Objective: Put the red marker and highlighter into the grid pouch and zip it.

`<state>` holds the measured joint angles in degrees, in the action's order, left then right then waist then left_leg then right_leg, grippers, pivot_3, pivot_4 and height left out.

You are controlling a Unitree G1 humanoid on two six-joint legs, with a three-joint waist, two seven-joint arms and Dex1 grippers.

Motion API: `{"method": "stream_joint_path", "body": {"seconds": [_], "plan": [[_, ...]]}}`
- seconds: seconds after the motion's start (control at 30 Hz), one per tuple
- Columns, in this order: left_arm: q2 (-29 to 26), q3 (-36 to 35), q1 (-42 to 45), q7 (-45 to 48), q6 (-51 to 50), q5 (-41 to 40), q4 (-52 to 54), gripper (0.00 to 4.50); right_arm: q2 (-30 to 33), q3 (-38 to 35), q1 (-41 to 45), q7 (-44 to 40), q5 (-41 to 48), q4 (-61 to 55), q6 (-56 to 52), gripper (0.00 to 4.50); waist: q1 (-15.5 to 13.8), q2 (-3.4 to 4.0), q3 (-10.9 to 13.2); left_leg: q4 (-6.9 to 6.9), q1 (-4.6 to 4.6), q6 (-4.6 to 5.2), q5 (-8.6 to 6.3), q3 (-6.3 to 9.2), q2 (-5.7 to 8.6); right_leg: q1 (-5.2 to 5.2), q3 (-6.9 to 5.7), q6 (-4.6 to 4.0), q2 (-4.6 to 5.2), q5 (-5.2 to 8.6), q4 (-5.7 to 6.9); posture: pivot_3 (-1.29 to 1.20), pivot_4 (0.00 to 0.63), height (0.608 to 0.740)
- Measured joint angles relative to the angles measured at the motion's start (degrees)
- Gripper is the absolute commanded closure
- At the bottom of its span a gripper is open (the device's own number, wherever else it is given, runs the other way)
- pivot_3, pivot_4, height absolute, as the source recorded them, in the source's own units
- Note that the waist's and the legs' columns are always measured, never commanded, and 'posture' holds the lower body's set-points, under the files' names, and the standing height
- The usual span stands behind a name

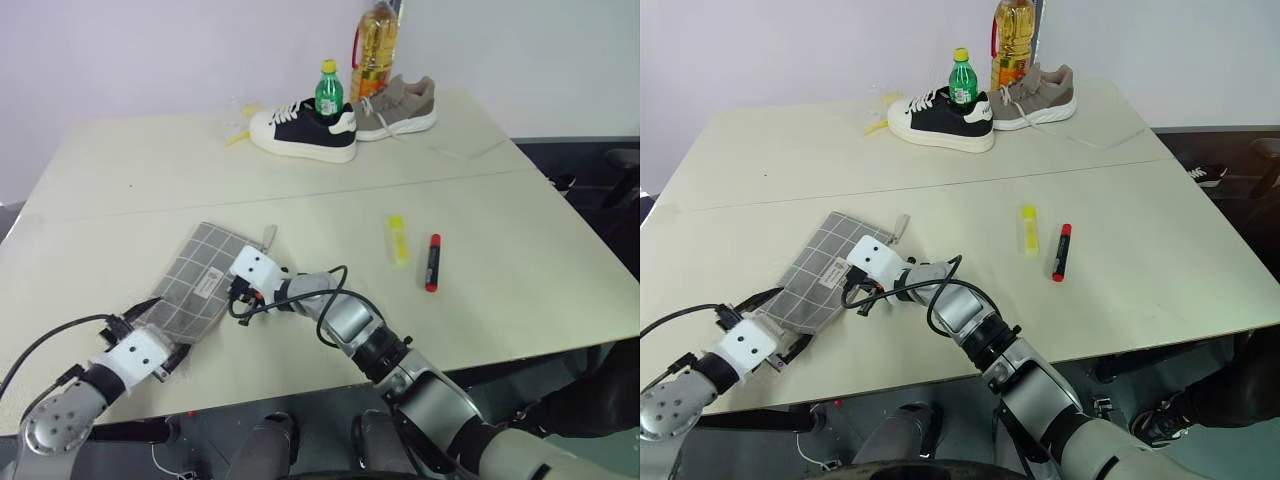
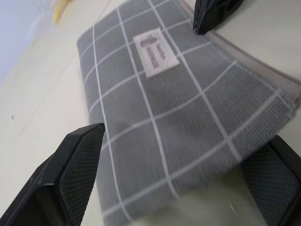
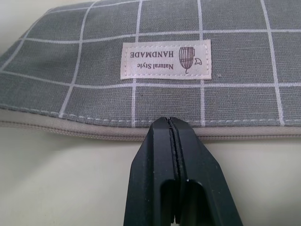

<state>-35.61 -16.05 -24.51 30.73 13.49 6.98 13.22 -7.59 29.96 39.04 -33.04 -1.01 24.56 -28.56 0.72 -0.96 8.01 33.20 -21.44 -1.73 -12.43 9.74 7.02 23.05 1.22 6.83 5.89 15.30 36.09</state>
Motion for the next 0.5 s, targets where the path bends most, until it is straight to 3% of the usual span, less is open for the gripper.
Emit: {"method": "stream_joint_path", "body": {"seconds": [0.13, 0.2, 0.3, 0.47, 0.5], "plan": [[-2.02, 2.09, 2.88, -0.59, 3.67, 2.76, -2.74, 0.00, -0.01, -0.27, 0.05, -0.14, -0.01, 0.33, -0.29, 4.48, -0.02, 0.14, -0.08, 0.00, 0.03, 0.00, 0.00, 0.00, 0.00, -0.04, 0.00, 0.00, 0.00, 0.00, 0.00, 0.00, 0.150, 0.740], [-2.43, 2.75, 3.61, -0.64, 4.97, 3.07, -3.74, 0.54, -0.01, -0.41, 0.05, -0.19, -0.02, 0.35, -0.46, 4.50, 0.01, 0.18, -0.10, 0.00, 0.03, 0.00, 0.00, 0.00, 0.00, -0.03, 0.00, 0.00, 0.00, 0.00, 0.00, 0.00, 0.150, 0.740], [-2.60, 4.14, 3.94, -0.45, 6.18, 3.10, -4.77, 1.83, -0.02, -0.51, 0.05, -0.21, -0.01, 0.35, -0.58, 4.50, 0.09, 0.21, -0.10, 0.00, 0.03, 0.00, 0.00, 0.00, 0.00, -0.02, 0.01, 0.02, 0.00, -0.01, 0.00, 0.00, 0.150, 0.740], [-2.71, 5.49, 4.59, -0.54, 6.92, 3.00, -6.01, 4.48, -0.02, -0.80, 0.05, -0.16, 0.02, 0.45, -0.27, 4.50, 0.03, 0.21, -0.10, 0.00, 0.02, 0.00, 0.00, 0.01, -0.01, -0.02, 0.01, 0.02, -0.02, 0.00, 0.01, 0.00, 0.150, 0.740], [-2.72, 5.25, 4.91, -0.74, 7.01, 2.91, -5.99, 4.48, -0.02, -1.02, 0.05, 0.00, 0.04, 0.46, 0.11, 4.50, 0.02, 0.26, -0.08, 0.00, 0.02, 0.00, 0.00, 0.01, 0.00, -0.02, 0.01, 0.02, -0.01, -0.01, 0.01, 0.00, 0.150, 0.740]]}}
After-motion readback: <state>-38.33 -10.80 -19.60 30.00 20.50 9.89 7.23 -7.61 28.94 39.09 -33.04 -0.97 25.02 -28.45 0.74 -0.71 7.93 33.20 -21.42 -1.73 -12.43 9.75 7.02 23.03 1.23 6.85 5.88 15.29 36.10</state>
